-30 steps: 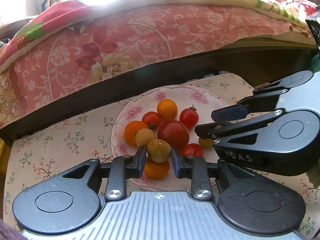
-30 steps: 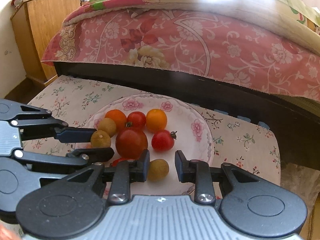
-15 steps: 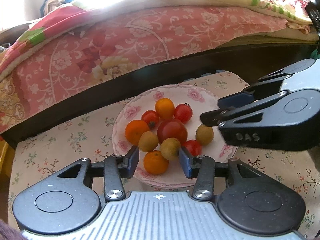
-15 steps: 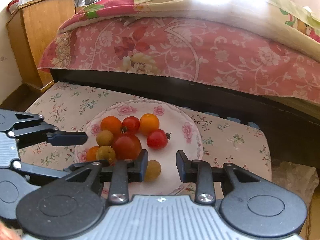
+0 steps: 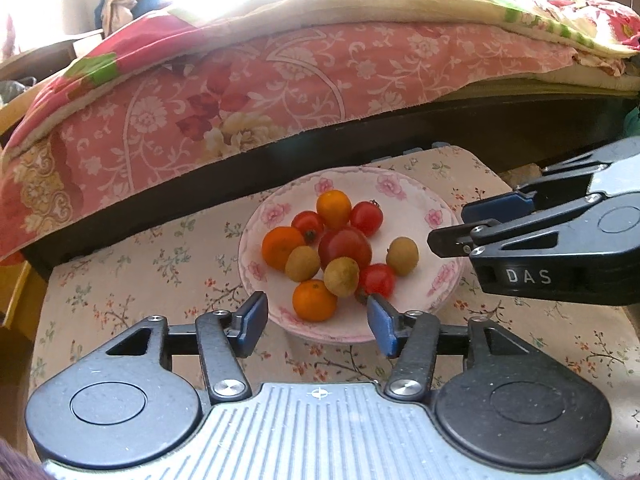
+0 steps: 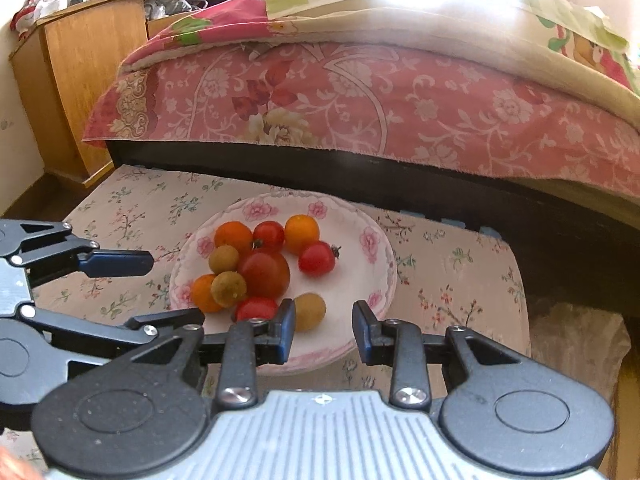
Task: Organize fruits
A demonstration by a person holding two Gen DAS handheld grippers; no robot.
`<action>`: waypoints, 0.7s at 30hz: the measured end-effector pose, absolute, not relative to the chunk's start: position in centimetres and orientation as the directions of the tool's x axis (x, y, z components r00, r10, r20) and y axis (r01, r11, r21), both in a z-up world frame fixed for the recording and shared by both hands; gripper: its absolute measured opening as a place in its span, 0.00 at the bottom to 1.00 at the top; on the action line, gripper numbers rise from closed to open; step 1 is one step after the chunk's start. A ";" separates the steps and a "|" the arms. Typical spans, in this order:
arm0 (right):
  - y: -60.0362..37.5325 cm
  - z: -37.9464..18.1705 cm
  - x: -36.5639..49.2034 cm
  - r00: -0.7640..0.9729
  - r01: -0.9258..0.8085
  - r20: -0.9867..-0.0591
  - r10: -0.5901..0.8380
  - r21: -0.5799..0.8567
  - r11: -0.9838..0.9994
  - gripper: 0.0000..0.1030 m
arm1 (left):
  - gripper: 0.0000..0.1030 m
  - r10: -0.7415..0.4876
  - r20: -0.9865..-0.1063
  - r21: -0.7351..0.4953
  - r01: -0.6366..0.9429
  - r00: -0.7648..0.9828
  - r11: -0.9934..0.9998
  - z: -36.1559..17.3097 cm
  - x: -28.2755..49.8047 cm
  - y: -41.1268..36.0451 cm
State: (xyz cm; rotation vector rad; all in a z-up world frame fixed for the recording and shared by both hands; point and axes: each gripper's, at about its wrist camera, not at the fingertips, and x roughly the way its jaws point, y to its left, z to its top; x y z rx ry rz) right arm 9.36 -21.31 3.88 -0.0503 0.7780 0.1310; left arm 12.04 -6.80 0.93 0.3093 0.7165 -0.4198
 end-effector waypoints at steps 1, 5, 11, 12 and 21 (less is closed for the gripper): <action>-21.4 3.9 9.1 0.703 -0.133 -0.704 0.102 0.010 0.991 0.34 | 0.62 -0.262 -0.687 0.130 0.469 0.678 0.874 1.0 11.8 -6.8; -21.3 4.2 7.9 0.701 -0.129 -0.706 0.103 0.016 0.992 0.34 | 0.67 -0.259 -0.685 0.132 0.466 0.681 0.875 1.2 11.2 -6.8; -21.6 4.3 6.5 0.698 -0.111 -0.709 0.100 0.030 0.993 0.34 | 0.68 -0.260 -0.684 0.125 0.460 0.681 0.879 1.3 10.1 -6.8; -21.6 4.3 6.3 0.697 -0.109 -0.710 0.099 0.031 0.994 0.34 | 0.69 -0.258 -0.685 0.125 0.459 0.681 0.880 1.3 10.0 -6.8; -21.4 4.3 4.2 0.694 -0.101 -0.713 0.102 0.044 0.994 0.34 | 0.75 -0.241 -0.685 0.134 0.443 0.688 0.887 1.6 8.4 -6.6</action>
